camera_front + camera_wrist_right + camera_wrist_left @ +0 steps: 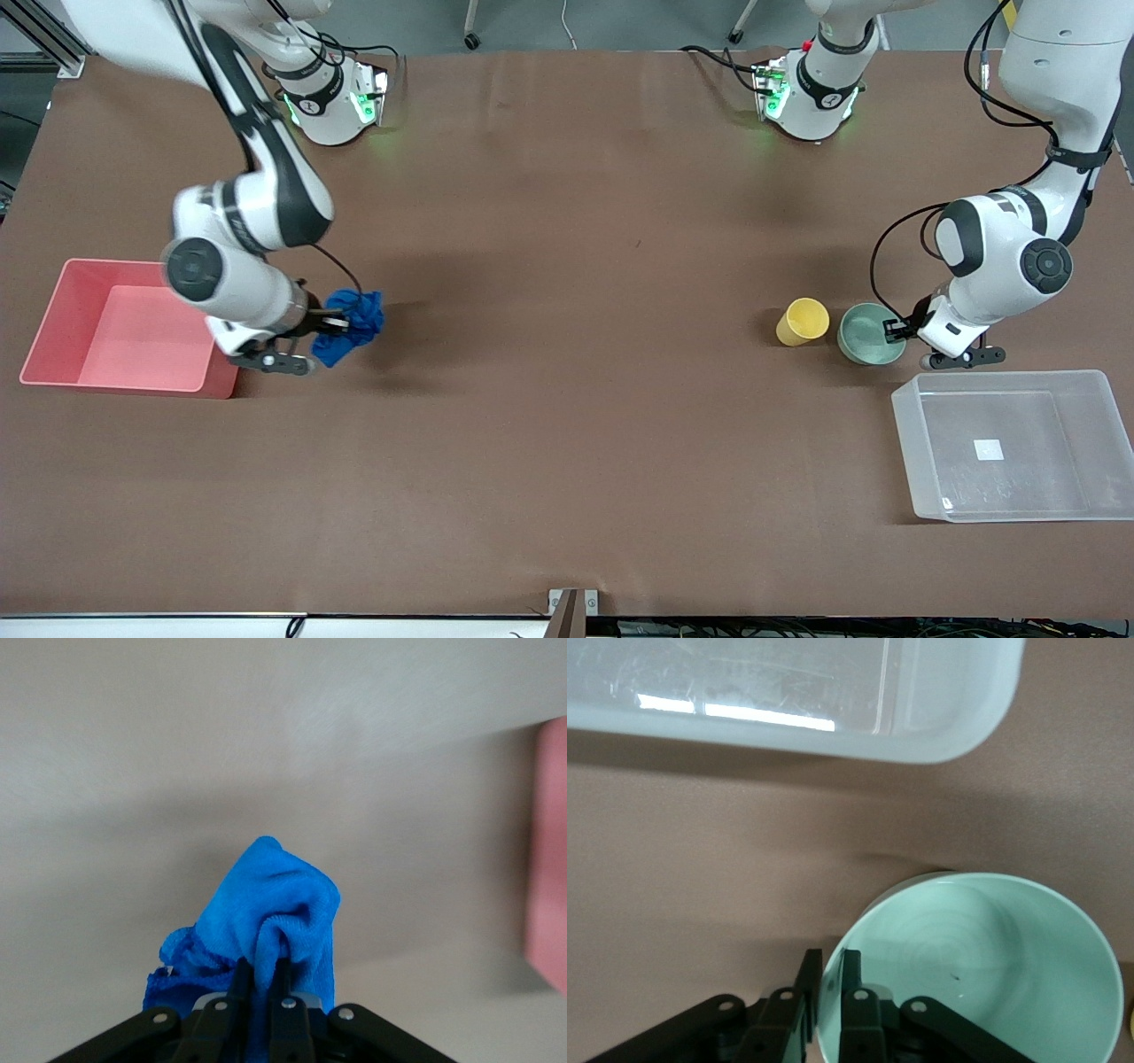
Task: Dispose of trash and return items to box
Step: 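Carry the blue cloth into the pink bin while the left gripper grasps the bowl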
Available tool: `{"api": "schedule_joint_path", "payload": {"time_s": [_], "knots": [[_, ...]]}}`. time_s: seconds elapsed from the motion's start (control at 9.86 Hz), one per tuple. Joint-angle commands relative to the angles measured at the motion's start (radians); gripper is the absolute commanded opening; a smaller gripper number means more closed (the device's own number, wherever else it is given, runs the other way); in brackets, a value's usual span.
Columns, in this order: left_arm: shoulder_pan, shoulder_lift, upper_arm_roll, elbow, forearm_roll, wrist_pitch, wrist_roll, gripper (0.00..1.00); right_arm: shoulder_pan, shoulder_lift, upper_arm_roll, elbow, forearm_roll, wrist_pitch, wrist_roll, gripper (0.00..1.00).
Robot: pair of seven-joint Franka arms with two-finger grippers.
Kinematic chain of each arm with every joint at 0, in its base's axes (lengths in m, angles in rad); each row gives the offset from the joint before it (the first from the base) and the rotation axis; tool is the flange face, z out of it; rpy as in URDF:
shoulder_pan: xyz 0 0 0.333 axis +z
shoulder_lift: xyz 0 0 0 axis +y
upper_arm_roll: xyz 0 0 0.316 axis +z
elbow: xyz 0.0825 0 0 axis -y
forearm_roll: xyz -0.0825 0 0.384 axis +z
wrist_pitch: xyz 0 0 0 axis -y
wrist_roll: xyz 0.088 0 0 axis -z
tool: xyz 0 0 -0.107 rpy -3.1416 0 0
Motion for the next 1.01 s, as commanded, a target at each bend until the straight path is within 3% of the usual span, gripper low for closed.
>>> {"api": "schedule_joint_path", "payload": {"time_s": [0.0,0.2,0.51,0.61,0.91], "knots": [[-0.003,0.013,-0.001,-0.004,0.001,0.015,0.009,0.0,-0.033,-0.033,-0.102,0.127,-0.001,-0.18,-0.179,0.01],[-0.004,-0.001,-0.003,0.001,0.001,0.005,0.009,0.0,-0.034,-0.038,-0.264,0.116,-0.024,-0.162,-0.453,0.01],[-0.009,-0.056,-0.012,0.045,0.003,-0.1,0.009,0.0,-0.044,-0.018,-0.473,-0.03,-0.027,0.118,-0.819,0.01],[-0.007,-0.076,-0.03,0.089,0.001,-0.175,0.009,0.0,-0.053,-0.002,-0.51,-0.092,-0.026,0.204,-0.87,0.01],[-0.007,-0.085,-0.043,0.308,0.001,-0.445,0.016,0.0,-0.086,0.082,-0.514,-0.201,-0.014,0.414,-0.89,0.04]]}}
